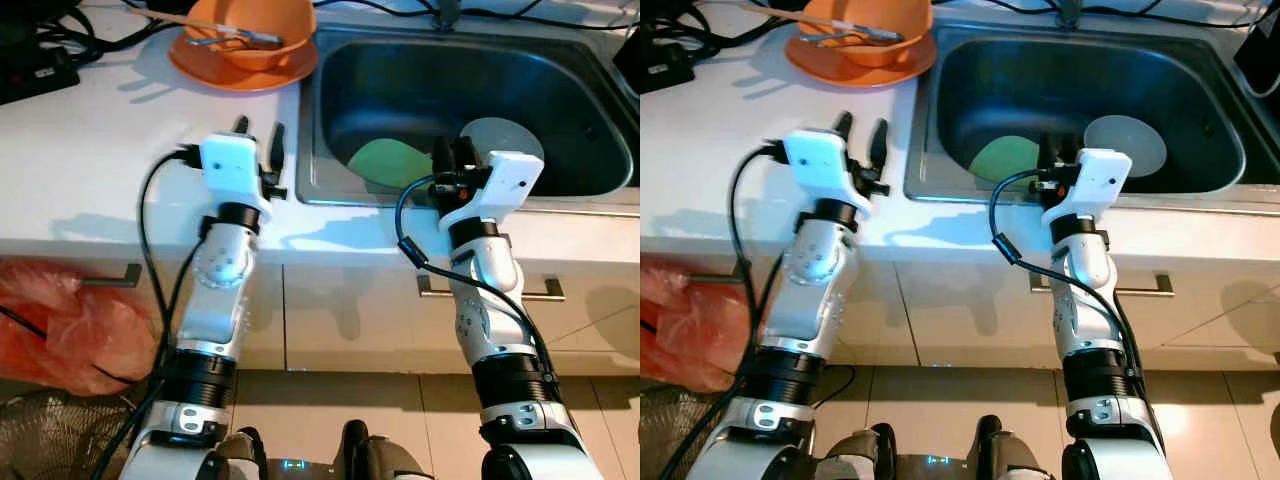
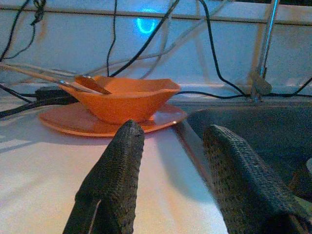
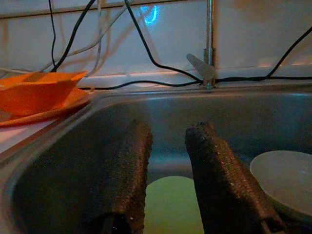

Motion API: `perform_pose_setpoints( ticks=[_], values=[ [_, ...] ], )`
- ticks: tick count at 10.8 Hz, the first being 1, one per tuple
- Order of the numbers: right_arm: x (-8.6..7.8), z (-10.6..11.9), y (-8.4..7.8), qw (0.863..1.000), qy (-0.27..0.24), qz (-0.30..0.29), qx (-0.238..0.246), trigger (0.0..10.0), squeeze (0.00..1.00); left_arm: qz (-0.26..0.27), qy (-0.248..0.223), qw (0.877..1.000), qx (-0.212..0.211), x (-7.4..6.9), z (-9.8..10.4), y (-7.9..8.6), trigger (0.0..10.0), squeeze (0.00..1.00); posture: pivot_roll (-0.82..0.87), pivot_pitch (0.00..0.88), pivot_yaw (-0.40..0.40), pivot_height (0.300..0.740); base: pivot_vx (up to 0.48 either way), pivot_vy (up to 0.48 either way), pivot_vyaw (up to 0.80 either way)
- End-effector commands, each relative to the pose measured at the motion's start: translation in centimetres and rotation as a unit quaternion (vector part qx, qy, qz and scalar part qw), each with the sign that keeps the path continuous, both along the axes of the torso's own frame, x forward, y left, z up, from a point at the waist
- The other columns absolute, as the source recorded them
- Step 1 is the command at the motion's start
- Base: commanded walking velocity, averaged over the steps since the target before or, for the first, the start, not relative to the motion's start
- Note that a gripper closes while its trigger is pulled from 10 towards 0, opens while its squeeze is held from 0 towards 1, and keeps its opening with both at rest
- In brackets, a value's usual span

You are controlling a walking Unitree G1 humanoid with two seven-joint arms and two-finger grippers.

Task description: Kitchen organization

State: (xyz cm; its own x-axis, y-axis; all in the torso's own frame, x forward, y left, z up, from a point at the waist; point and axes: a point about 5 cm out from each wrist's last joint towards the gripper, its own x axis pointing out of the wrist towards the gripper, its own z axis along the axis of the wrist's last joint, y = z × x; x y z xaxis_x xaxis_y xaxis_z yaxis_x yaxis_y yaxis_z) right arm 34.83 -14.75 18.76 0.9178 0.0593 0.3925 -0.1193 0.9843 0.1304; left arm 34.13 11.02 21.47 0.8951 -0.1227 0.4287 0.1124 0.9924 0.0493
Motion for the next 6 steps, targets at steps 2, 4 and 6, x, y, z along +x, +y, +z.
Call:
perform_pose_setpoints(
  ticks=[2, 4, 6],
  values=[
    [0.0, -1.0, -0.1, 1.0, 0.022, -0.002, -0.003, 10.0, 0.0, 0.0, -0.013, 1.0, 0.001, -0.2, 0.8, -0.2, 10.0, 0.0, 0.17, 0.192, -0.032, 0.74, 0.24, 0.0, 0.0],
    [0.1, -0.8, 0.0, 1.0, 0.018, -0.001, -0.005, 10.0, 0.0, 0.001, -0.021, 1.0, 0.003, -0.2, 1.2, -0.1, 10.0, 0.0, 0.17, 0.187, -0.029, 0.74, 0.266, 0.0, 0.0],
    [0.1, -0.3, 0.0, 1.0, 0.011, 0.0, 0.0, 10.0, 0.0, 0.001, -0.028, 1.0, 0.002, -0.2, 1.8, -0.2, 10.0, 0.0, 0.17, 0.188, -0.029, 0.74, 0.306, 0.0, 0.0]
  ],
)
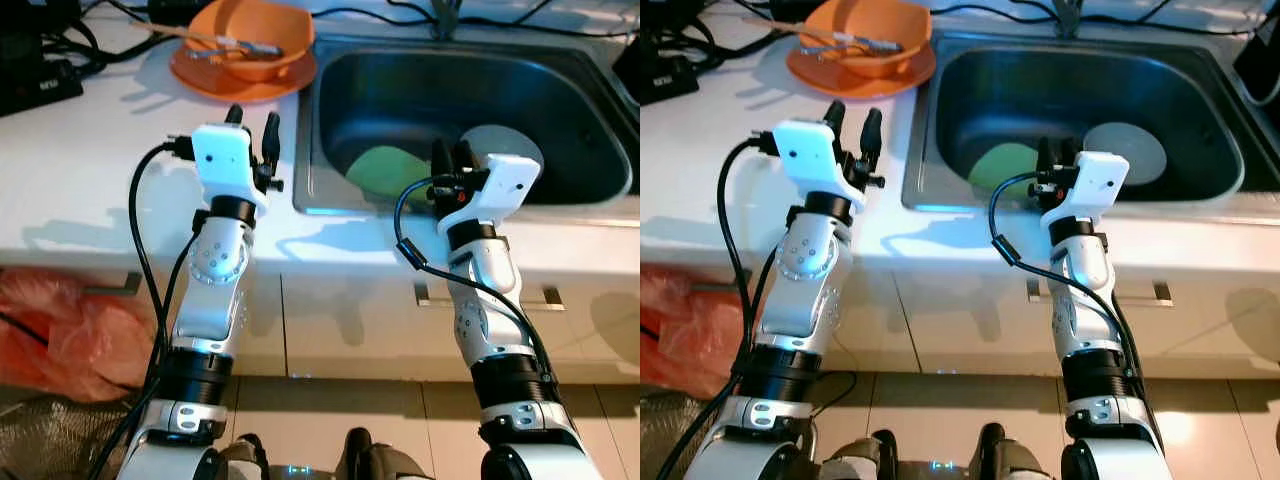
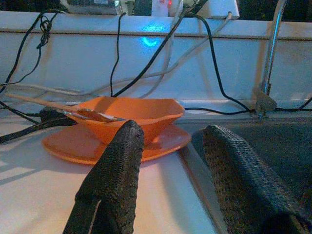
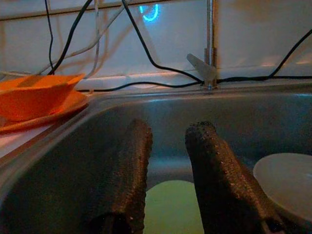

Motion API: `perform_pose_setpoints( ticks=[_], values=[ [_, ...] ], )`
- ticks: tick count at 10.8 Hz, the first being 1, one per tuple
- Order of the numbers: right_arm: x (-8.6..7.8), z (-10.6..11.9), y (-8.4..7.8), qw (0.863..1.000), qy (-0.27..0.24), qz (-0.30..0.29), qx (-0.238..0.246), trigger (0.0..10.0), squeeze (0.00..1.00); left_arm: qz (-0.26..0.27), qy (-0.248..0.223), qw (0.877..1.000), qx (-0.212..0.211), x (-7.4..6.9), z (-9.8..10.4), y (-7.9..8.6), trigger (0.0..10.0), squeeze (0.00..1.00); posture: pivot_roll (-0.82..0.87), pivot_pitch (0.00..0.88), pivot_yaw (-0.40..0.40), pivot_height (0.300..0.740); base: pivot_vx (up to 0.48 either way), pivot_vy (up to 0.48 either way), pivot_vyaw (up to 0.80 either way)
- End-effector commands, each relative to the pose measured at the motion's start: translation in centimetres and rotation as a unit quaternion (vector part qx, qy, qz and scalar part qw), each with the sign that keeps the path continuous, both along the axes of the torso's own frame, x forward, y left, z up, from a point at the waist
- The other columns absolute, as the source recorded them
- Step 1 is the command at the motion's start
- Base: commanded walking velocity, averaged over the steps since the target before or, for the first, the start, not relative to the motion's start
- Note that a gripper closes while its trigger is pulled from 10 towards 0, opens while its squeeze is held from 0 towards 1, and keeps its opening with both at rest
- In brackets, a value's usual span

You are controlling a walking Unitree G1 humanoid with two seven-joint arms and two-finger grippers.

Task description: Kitchen organization

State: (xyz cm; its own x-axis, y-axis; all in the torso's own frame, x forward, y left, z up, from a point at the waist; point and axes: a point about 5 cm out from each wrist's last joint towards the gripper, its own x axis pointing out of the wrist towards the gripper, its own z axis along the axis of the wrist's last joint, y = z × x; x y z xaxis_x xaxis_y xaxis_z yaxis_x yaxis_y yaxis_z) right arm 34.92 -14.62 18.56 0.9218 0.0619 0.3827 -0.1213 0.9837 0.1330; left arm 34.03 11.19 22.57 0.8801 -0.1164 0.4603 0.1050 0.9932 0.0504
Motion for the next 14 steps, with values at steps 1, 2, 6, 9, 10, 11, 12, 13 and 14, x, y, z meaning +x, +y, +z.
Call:
perform_pose_setpoints(
  ticks=[1, 2, 6, 9, 10, 11, 12, 13, 14],
  values=[
    [0.0, 0.1, -0.1, 1.0, 0.001, -0.002, -0.005, 10.0, 0.0, -0.001, -0.015, 1.0, 0.002, -0.1, 0.9, -0.4, 10.0, 0.0, 0.17, 0.19, -0.029, 0.74, 0.307, 0.0, 0.0],
    [0.1, 0.4, -0.2, 1.0, -0.004, -0.003, -0.001, 10.0, 0.0, -0.001, -0.018, 1.0, 0.001, -0.1, 1.1, -0.4, 10.0, 0.0, 0.17, 0.191, -0.03, 0.74, 0.307, 0.0, 0.0],
    [0.1, 0.3, 0.0, 1.0, -0.002, 0.0, -0.002, 10.0, 0.0, 0.001, -0.019, 1.0, 0.003, -0.3, 1.2, -0.4, 10.0, 0.0, 0.18, 0.201, -0.035, 0.74, 0.307, 0.0, 0.0],
    [0.2, 0.4, 0.0, 1.0, 0.0, 0.001, -0.003, 10.0, 0.0, 0.005, -0.02, 1.0, 0.004, -0.3, 1.3, -0.3, 10.0, 0.0, 0.18, 0.203, -0.039, 0.74, 0.344, 0.0, 0.0],
    [0.2, 0.8, -0.1, 1.0, -0.007, -0.001, -0.002, 10.0, 0.0, 0.005, -0.02, 1.0, 0.003, -0.3, 1.3, -0.3, 10.0, 0.0, 0.18, 0.205, -0.04, 0.74, 0.48, 0.0, 0.0],
    [0.1, 2.0, -0.3, 0.999, -0.031, -0.007, -0.007, 10.0, 0.0, 0.005, -0.02, 1.0, 0.004, -0.3, 1.3, -0.3, 10.0, 0.0, 0.18, 0.207, -0.04, 0.74, 0.48, 0.0, 0.0],
    [0.0, 3.0, -0.4, 0.999, -0.05, -0.01, -0.012, 10.0, 0.0, 0.005, -0.02, 1.0, 0.003, -0.3, 1.3, -0.3, 10.0, 0.0, 0.18, 0.207, -0.041, 0.74, 0.48, 0.0, 0.0],
    [-0.1, 4.3, -0.8, 0.997, -0.07, -0.015, -0.006, 10.0, 0.0, 0.004, -0.021, 1.0, 0.002, -0.3, 1.4, -0.3, 10.0, 0.0, 0.18, 0.206, -0.041, 0.74, 0.48, 0.0, 0.0],
    [-0.1, 4.5, -0.8, 0.997, -0.075, -0.016, -0.005, 10.0, 0.0, 0.003, -0.021, 1.0, 0.002, -0.4, 1.4, -0.3, 10.0, 0.0, 0.18, 0.207, -0.04, 0.74, 0.48, 0.0, 0.0]
  ],
)
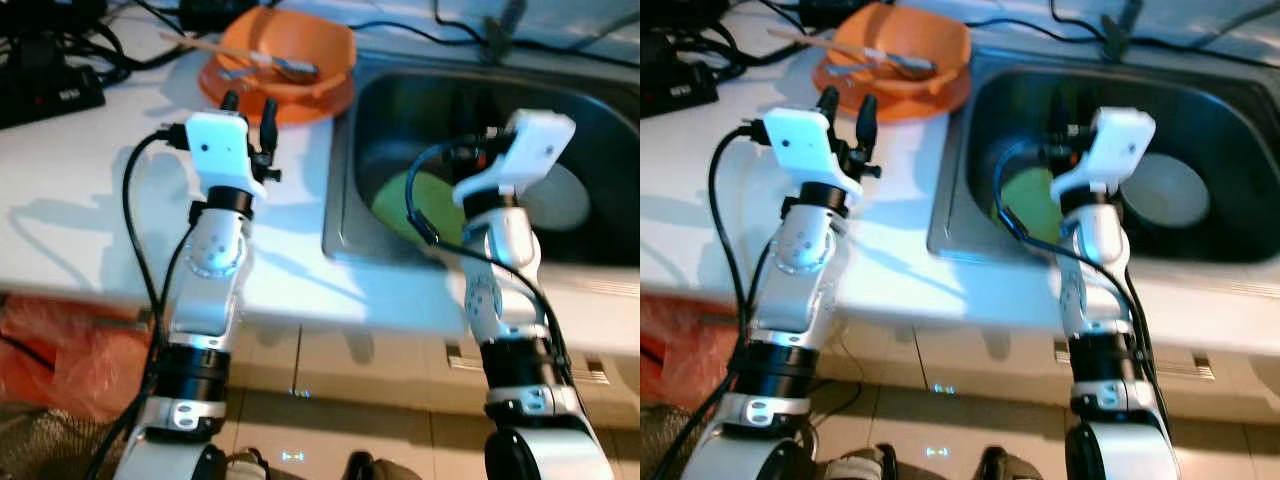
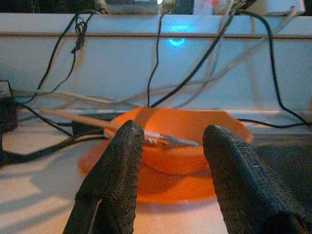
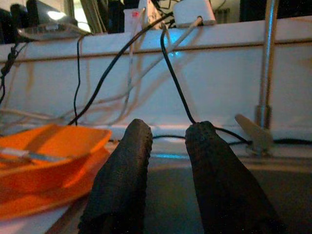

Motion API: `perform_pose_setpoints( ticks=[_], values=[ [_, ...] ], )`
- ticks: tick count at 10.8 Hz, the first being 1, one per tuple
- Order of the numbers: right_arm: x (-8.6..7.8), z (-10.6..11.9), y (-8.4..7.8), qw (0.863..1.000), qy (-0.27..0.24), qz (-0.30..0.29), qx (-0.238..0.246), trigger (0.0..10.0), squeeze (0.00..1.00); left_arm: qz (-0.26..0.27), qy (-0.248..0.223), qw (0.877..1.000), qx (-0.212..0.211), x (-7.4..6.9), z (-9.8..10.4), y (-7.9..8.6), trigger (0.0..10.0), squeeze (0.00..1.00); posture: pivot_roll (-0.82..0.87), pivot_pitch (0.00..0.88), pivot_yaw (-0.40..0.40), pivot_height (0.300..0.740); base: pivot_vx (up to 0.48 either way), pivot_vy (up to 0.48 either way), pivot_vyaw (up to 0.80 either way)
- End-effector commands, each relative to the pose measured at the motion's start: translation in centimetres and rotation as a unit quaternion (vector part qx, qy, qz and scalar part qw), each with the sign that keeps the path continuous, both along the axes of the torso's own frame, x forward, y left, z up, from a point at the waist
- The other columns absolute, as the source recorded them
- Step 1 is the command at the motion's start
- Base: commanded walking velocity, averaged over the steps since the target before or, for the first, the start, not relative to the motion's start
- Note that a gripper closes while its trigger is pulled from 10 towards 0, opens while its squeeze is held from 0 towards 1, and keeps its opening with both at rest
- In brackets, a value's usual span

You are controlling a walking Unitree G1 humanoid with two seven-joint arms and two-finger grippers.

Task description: Kitchen organization

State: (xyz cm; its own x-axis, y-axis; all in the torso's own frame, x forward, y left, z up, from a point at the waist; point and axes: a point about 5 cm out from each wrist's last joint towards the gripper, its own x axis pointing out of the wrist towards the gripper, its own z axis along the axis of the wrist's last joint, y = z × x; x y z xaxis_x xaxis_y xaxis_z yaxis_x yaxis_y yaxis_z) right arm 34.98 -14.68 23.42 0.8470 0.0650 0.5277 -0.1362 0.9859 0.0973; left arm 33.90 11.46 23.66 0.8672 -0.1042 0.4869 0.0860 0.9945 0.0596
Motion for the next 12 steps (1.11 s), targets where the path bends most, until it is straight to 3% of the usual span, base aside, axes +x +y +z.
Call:
perform_pose_setpoints(
  ticks=[1, 5, 12],
  values=[
    [-0.1, -0.4, -0.8, 1.0, 0.009, -0.014, 0.003, 10.0, 0.0, -0.006, -0.005, 1.0, 0.0, -0.2, 0.3, -0.6, 10.0, 0.0, 0.18, 0.207, -0.041, 0.74, 0.48, 0.0, 0.0],
    [-0.2, -0.9, -0.6, 1.0, 0.02, -0.011, 0.006, 10.0, 0.0, -0.012, -0.007, 1.0, 0.006, -0.4, 0.4, -0.8, 10.0, 0.0, 0.18, 0.213, -0.036, 0.74, 0.48, 0.0, 0.0],
    [-0.3, -1.5, -0.5, 0.999, 0.032, -0.009, 0.011, 10.0, 0.0, -0.042, -0.014, 0.999, 0.001, -0.9, 0.4, -1.6, 10.0, 0.0, 0.18, 0.211, -0.036, 0.74, 0.0, 0.0, 0.0]
  ],
)
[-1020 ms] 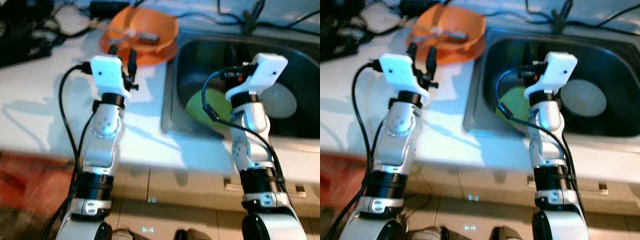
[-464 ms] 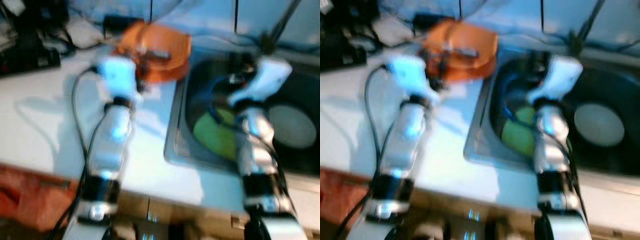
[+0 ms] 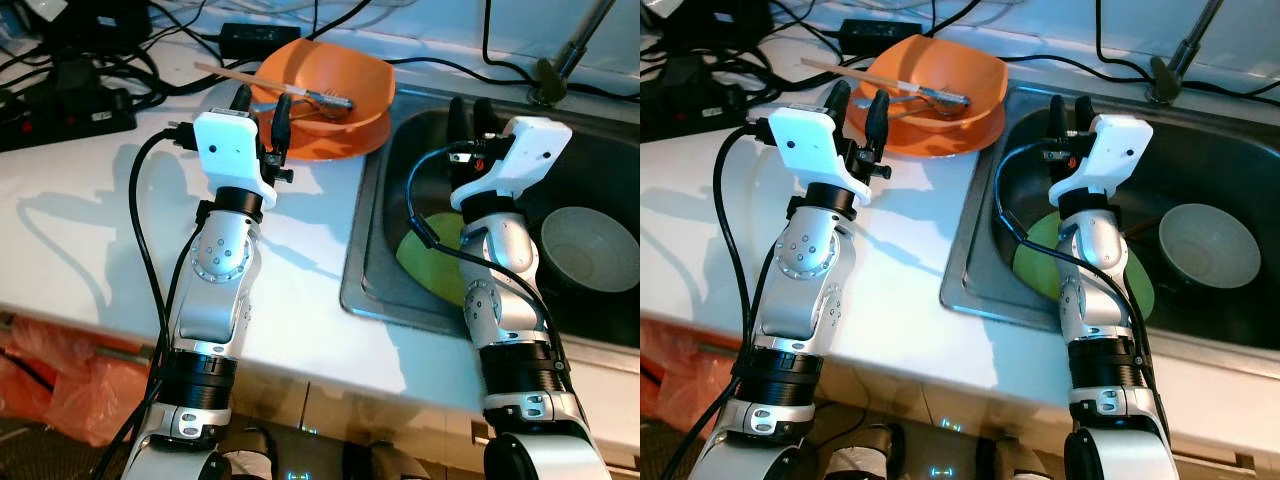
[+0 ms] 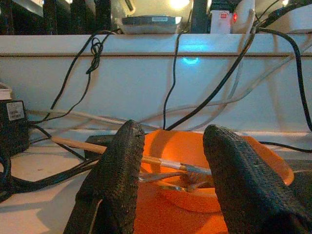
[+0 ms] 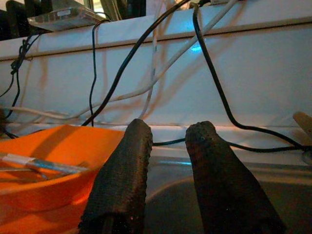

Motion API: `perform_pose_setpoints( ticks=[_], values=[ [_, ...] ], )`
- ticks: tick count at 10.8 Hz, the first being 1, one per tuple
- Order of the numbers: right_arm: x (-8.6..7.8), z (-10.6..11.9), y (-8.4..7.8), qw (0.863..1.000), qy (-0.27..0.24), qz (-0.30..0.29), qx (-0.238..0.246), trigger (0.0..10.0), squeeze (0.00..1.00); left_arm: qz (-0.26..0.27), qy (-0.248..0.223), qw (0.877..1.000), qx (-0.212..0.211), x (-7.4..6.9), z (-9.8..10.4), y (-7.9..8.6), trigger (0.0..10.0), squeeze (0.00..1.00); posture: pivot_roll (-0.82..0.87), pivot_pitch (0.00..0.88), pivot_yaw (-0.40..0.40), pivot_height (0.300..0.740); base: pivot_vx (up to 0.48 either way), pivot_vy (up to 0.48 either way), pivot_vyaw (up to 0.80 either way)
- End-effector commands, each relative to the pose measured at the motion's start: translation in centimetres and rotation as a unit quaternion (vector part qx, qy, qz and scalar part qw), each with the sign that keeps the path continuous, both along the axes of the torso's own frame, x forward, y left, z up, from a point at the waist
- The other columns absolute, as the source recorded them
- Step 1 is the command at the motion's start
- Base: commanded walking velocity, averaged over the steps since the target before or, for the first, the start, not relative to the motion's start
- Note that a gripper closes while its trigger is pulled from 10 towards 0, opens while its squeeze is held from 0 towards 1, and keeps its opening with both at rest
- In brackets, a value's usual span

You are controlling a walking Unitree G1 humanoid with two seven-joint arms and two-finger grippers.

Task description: Kitchen organization

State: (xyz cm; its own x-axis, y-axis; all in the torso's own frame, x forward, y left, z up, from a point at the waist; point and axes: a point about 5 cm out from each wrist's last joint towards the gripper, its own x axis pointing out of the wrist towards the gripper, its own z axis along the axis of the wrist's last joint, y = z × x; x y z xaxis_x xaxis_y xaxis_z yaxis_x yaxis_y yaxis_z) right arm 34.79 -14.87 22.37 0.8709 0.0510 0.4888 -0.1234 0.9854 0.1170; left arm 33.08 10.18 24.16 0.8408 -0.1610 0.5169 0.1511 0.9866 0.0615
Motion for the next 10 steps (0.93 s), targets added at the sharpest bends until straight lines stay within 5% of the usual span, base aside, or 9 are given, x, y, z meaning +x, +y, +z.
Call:
perform_pose_setpoints(
  ticks=[1, 7, 10],
  values=[
    [-0.1, -0.5, -0.3, 1.0, 0.01, -0.005, 0.003, 10.0, 0.0, -0.009, 0.003, 1.0, 0.003, -0.1, -0.1, -0.3, 10.0, 0.0, 0.18, 0.212, -0.037, 0.74, 0.0, 0.0, 0.0],
    [-0.1, -1.2, -0.2, 1.0, 0.022, -0.003, 0.0, 10.0, 0.0, -0.026, 0.022, 0.999, 0.034, -1.2, -1.7, -0.5, 10.0, 0.0, 0.19, 0.22, -0.042, 0.74, 0.0, 0.0, 0.0],
    [0.0, -1.4, 0.2, 1.0, 0.027, 0.003, 0.004, 10.0, 0.0, -0.095, 0.033, 0.993, 0.064, -3.1, -1.3, -1.2, 10.0, 0.0, 0.22, 0.224, -0.046, 0.74, 0.0, 0.0, 0.0]
  ],
)
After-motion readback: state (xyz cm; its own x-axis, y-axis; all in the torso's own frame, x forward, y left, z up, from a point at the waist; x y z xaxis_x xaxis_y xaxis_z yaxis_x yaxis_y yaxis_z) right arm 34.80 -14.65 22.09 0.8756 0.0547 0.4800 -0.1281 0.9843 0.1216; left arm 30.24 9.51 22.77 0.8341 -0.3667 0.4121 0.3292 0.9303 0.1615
